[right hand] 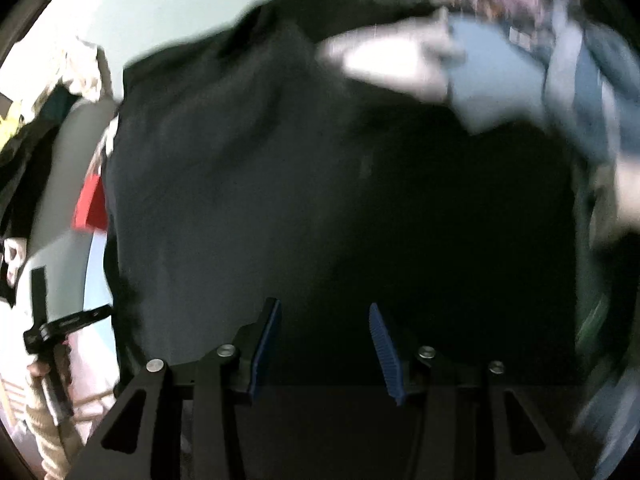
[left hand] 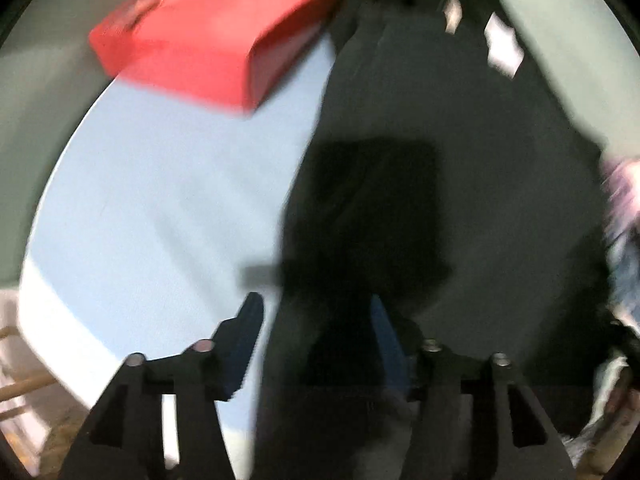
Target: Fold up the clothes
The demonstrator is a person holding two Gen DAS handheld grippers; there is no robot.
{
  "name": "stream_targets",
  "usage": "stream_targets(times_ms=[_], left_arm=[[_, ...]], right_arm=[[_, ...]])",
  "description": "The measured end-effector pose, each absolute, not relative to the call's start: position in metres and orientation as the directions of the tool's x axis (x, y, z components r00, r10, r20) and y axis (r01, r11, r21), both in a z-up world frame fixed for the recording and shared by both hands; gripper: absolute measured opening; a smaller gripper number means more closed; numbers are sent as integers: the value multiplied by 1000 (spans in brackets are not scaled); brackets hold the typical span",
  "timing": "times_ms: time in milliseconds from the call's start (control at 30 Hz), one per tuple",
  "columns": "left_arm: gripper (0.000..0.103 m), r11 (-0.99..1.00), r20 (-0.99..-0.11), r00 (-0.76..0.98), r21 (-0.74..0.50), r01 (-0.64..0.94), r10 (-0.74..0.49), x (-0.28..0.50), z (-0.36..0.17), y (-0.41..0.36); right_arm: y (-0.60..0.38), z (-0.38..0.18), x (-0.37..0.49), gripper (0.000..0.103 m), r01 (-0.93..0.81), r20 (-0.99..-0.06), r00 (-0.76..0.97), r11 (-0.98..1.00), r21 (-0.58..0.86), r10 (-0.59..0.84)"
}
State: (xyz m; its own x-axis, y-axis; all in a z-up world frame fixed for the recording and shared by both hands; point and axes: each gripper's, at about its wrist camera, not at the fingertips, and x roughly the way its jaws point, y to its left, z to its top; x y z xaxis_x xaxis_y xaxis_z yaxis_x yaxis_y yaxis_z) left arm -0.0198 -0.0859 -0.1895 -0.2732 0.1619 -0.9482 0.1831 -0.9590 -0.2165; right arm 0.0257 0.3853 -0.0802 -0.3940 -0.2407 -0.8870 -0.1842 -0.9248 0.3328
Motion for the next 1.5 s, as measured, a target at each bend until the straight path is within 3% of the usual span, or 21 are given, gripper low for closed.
stream_targets(times_ms=[133, 233, 333, 433, 567, 633, 700, 733, 867, 933, 1033, 1133, 1200, 1233, 1267, 1300, 1333, 1367, 1400, 1467, 1500], left_arm=[[62, -944, -907, -373, -278, 179, 196, -44, -181, -75], [59, -964, -935, -302, -233, 130, 185, -69, -209, -51], [55, -960, -947, -284, -207, 189, 148, -91, -235, -52], [55, -884, -920, -328, -326, 334, 215, -97, -234, -76], [55, -868, -923, -287, -350, 353, 255, -87, -228, -84], [56, -823, -893, -284, -438, 361, 350, -75, -215, -92], [58, -754, -848, -304, -526, 393, 434, -69, -200, -104], [60, -717, -827, -320, -560, 414, 461, -68, -192, -110], [65, -668, -823, -398, -564, 486, 405, -85, -169, -123], [65, -651, -835, -393, -547, 526, 384, -104, -171, -130], [65, -660, -869, -299, -495, 565, 395, -125, -191, -75], [65, -582, -863, -320, -502, 640, 391, -128, -217, -63], [64, -520, -841, -373, -537, 665, 392, -119, -224, -62], [64, -516, -833, -388, -551, 656, 395, -114, -226, -62], [64, -516, -825, -400, -563, 646, 399, -109, -225, -62], [59, -517, -817, -411, -574, 635, 404, -104, -225, -63], [41, -514, -815, -416, -579, 633, 404, -98, -224, -65], [27, -527, -824, -409, -566, 634, 393, -90, -223, -66], [10, -553, -825, -408, -566, 612, 392, -85, -222, -65], [7, -589, -817, -420, -576, 567, 395, -72, -217, -64], [6, -599, -810, -432, -585, 547, 396, -65, -214, -63]], right_arm=[[394, -53, -21, 51, -150, -837, -500, -930, 336, -222], [362, -59, -66, 53, -92, -840, -485, -941, 325, -242], [334, -86, -106, 42, -90, -885, -415, -959, 269, -209], [345, -101, -136, 41, -171, -882, -406, -928, 331, -239], [361, -101, -143, 41, -209, -878, -377, -896, 392, -296], [367, -92, -132, 44, -201, -878, -355, -891, 408, -322], [379, -76, -115, 59, -197, -835, -375, -846, 495, -401], [385, -69, -108, 62, -204, -809, -389, -816, 541, -440], [403, -56, -104, 63, -271, -728, -438, -695, 666, -528], [399, -62, -110, 63, -310, -754, -439, -706, 637, -488], [388, -78, -124, 63, -395, -800, -397, -704, 591, -449], [393, -100, -133, 64, -509, -786, -418, -600, 617, -455], [399, -106, -128, 78, -541, -728, -486, -487, 685, -483], [403, -109, -125, 79, -547, -698, -517, -436, 715, -496], [407, -112, -122, 78, -549, -677, -536, -401, 734, -505], [410, -114, -119, 67, -550, -683, -529, -410, 728, -503], [413, -115, -116, 57, -550, -699, -515, -434, 713, -497], [416, -117, -114, 36, -549, -715, -500, -459, 698, -490], [417, -118, -110, 31, -532, -711, -501, -473, 702, -493], [420, -116, -99, 16, -502, -702, -504, -491, 712, -503], [420, -112, -91, 14, -482, -697, -507, -504, 717, -507]])
